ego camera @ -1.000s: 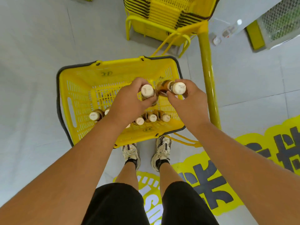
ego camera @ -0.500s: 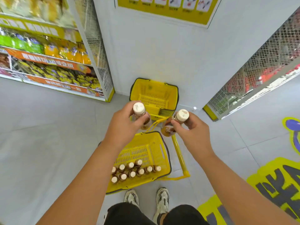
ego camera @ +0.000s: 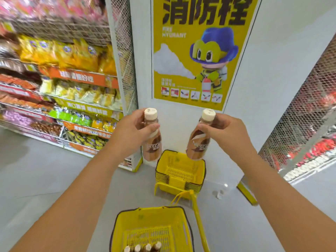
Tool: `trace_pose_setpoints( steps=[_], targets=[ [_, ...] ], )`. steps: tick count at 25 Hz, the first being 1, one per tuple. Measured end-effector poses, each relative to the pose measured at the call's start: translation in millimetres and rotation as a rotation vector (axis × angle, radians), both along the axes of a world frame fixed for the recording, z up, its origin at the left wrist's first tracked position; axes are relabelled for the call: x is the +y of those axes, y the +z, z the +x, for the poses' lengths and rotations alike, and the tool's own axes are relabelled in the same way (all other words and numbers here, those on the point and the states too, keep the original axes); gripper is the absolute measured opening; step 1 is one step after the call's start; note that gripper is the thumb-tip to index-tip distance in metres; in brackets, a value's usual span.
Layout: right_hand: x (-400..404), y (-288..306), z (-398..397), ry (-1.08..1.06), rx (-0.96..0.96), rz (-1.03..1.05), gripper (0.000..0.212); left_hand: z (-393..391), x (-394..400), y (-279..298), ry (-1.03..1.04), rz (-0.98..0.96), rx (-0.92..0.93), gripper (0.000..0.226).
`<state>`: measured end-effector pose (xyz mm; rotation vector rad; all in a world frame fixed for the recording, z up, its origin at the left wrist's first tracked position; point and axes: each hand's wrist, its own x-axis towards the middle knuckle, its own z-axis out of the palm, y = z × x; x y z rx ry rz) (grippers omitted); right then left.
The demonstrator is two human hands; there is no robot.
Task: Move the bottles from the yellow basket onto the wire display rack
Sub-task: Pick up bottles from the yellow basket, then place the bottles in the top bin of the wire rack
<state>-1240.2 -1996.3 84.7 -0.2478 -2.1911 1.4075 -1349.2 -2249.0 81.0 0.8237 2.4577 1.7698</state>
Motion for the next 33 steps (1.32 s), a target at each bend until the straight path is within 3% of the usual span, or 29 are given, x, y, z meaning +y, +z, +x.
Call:
trace_pose_setpoints(
  steps=[7,15,22,33],
  targets=[
    [13,91,-4,0.285,0.040,0.054,0.018,49,-14,73,0.227,0.081,0.045,0.029],
    [-53,118,-23,0.632,0.015,-0.009,0.019,131,-85,110,0.519,0.101,0.033,0.024],
    [-185,133,-2,0.945,0.017,0.010,0.019,226,-195,124,0.830,0.098,0.058,0.033],
    [-479,141,99,1.262,0.051,0.041,0.013,406,-443,141,1.158,0.087,0.101,0.031]
  ],
)
